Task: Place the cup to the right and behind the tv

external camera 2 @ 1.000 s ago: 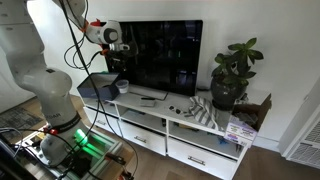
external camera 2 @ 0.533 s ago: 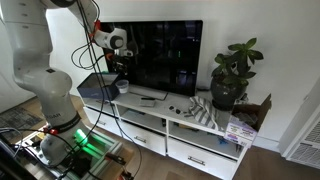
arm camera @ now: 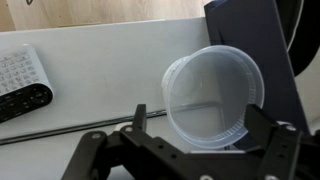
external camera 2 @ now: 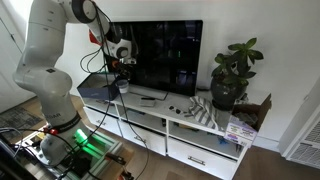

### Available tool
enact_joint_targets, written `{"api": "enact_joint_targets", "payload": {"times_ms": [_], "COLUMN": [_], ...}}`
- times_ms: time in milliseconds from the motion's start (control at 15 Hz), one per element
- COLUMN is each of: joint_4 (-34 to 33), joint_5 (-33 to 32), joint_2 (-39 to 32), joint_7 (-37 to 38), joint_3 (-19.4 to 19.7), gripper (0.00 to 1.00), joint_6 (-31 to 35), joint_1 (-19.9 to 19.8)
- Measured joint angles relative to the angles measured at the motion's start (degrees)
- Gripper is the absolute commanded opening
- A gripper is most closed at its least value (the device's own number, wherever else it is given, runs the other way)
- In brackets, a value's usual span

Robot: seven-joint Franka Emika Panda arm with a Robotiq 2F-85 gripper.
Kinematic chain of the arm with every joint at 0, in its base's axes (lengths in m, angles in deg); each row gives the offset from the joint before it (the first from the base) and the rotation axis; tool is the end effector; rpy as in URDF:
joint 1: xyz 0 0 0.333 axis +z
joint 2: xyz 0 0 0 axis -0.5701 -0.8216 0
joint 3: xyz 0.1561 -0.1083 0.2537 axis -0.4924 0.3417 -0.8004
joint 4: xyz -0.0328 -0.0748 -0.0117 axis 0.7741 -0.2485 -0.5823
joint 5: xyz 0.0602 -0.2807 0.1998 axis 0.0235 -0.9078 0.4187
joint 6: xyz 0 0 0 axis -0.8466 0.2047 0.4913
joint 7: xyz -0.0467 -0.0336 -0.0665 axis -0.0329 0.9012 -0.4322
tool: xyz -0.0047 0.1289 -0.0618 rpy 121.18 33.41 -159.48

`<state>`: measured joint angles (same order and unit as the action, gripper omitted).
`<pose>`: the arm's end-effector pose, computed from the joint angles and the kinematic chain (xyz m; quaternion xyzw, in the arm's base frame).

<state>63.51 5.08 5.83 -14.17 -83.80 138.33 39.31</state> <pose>0.5677 0.1258 0.1927 -0.9938 0.0314 0.0501 0.0938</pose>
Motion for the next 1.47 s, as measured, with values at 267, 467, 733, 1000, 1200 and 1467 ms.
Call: {"api": "enact_joint_targets", "payload": {"times_ms": [267,467,733,1000,1200,1467], "joint_4": [-5.09,-7.99,-10.4,-11.65,-12.22,-11.94], "joint_5": [0.0,0.0,-0.01,-0.08,-0.12,-0.12], "joint_2": [-6.13,-9.48,-11.65,-11.74,-11.45,-8.99], "joint_7": [-0.06,-1.02,-2.26,-4.12,-5.01,-5.25], "joint_3": [-0.01,-0.02,-0.03,-0.06,-0.05,0.24], "gripper": [0.73,0.51,0.22,0.03,0.01,0.04], "joint_6": [0.7,0.55,-0.63,-3.97,-6.2,-8.69], "joint_1": [-0.01,-0.02,-0.14,-0.44,-0.7,-1.8]}}
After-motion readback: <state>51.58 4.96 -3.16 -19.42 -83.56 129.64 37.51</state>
